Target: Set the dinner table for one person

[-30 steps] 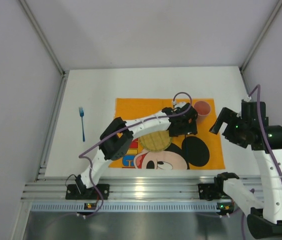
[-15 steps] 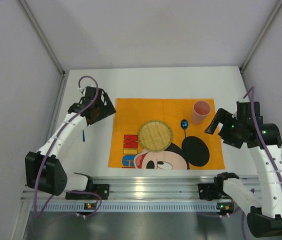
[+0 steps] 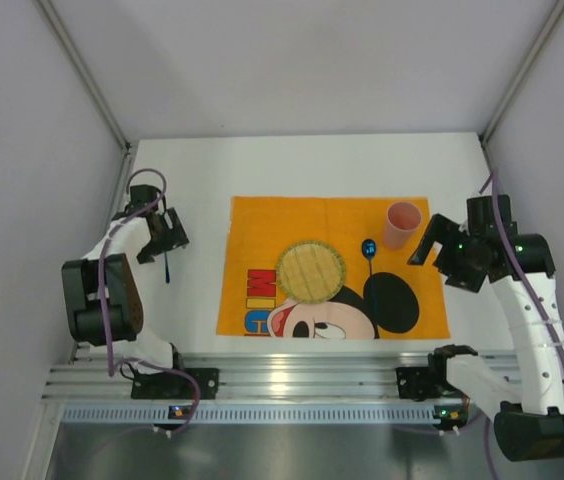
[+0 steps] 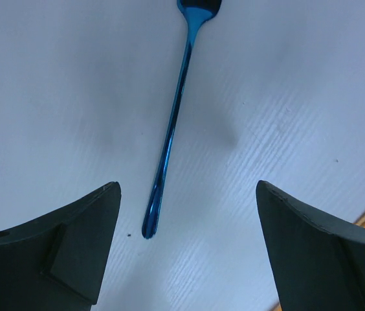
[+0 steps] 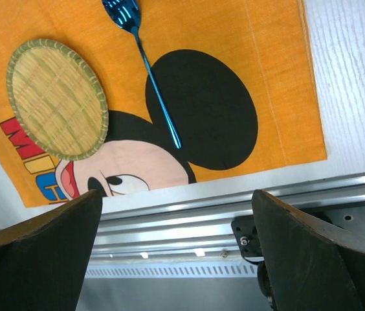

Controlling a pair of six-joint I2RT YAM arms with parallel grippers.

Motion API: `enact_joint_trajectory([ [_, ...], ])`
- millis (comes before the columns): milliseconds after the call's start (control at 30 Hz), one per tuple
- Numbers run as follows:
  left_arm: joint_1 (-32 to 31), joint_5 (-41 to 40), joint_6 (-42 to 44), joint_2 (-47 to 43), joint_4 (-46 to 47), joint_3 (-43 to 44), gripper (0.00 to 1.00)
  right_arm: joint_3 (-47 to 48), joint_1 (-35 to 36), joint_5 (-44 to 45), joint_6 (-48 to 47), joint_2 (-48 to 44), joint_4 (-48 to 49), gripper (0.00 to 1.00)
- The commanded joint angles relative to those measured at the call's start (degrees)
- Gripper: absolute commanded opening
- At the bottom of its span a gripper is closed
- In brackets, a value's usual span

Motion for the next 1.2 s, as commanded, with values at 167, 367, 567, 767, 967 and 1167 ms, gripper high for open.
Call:
enact_joint_trajectory([
  [167,2.18,2.31,0.93,14.62,5.17,9.09,0.77,1.52,-0.80,2.88,-0.84,3.10,1.13,1.00],
  [367,2.09,2.66,1.36,19.29,5.87,8.84,0.22,2.67,-0.81,4.55,-0.31,5.30,1.21,1.00],
  [567,2.10,3.97,2.07,21.05,5.35,8.40,0.00,3.11,-0.89,4.64,-0.22,6.44,2.09,1.00],
  [767,-2.55,7.50,-0.04,12.97,2.28,11.99,0.00,3.64,-0.98,4.38,-0.22,6.27,3.15,1.00],
  [967,-14.67,7.50,-3.46,7.87,-2.82,14.99,0.00,1.27,-0.89,2.97,-0.48,4.52,4.55,1.00],
  [1167,-24.97,5.21,-9.87,4.09,-0.81,8.85,0.00,-1.20,-0.89,2.01,-0.92,1.09,4.29,1.00],
])
